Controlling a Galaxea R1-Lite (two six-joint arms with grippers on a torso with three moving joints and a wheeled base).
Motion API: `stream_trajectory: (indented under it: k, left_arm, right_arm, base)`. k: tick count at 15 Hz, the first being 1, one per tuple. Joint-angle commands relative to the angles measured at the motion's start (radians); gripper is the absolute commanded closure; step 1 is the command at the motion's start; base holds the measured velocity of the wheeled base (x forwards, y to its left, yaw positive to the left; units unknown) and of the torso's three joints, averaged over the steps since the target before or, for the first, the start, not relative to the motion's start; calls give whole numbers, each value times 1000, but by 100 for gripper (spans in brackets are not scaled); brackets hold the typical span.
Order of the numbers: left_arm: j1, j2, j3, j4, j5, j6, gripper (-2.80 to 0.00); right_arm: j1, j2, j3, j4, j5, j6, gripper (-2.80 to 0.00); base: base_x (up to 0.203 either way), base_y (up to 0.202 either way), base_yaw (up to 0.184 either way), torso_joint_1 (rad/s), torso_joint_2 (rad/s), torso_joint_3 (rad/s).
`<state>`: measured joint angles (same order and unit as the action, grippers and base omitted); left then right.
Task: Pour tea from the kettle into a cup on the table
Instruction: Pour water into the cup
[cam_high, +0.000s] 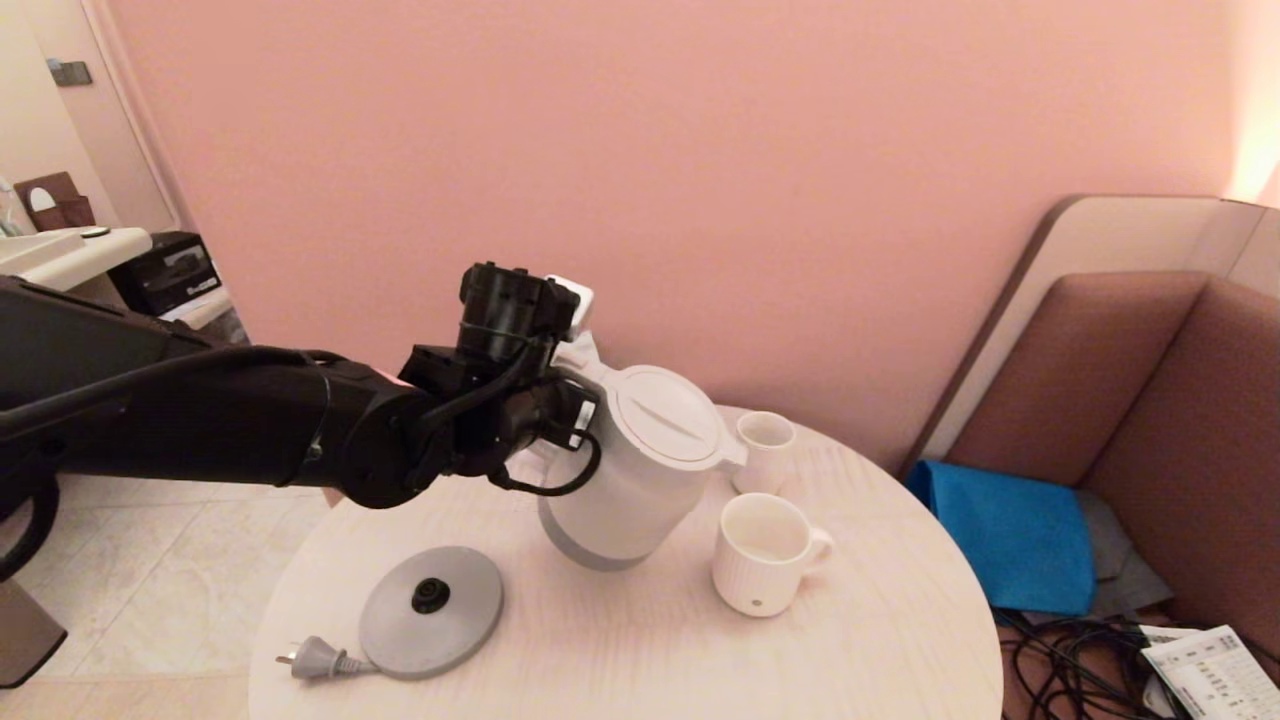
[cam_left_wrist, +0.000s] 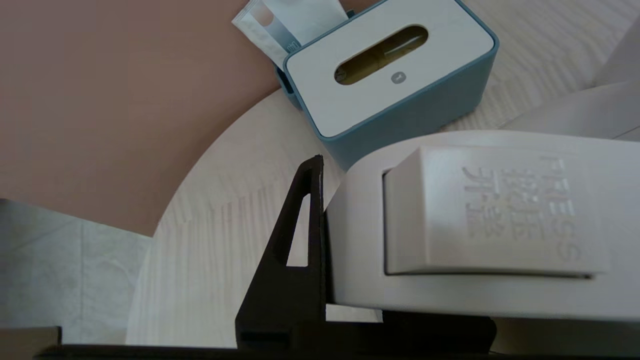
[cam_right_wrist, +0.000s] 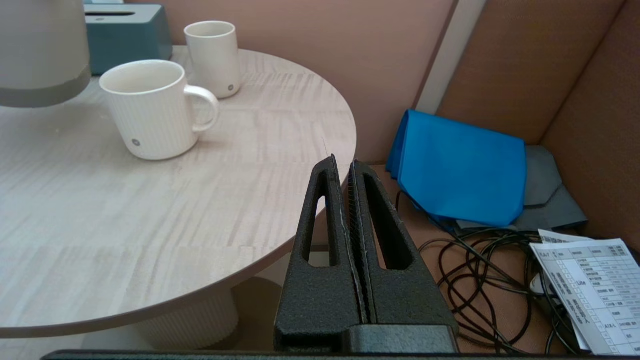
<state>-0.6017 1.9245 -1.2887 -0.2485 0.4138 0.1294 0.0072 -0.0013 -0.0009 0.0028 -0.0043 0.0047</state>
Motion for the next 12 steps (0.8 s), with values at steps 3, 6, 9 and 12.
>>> stream_trajectory:
  k: [3,6,9,12]
  left_arm:
    - [-1,22,-13,-3,10,19,0]
    - [-7,42,-17,-6,26,27,0]
    - [-27,56,-26,-8,46,48,0]
    - [-49,61,-44,-7,68,81,0]
  right_arm:
    - [0,1,1,0,0,0,0]
    - [0,1,1,0,0,0,0]
    - [0,1,-1,0,0,0,0]
    - [0,1,-1,0,0,0,0]
  base:
    - [0,0,0,0,0,0]
    - [0,0,0,0,0,0]
    - [0,0,0,0,0,0]
    - [0,0,0,0,0,0]
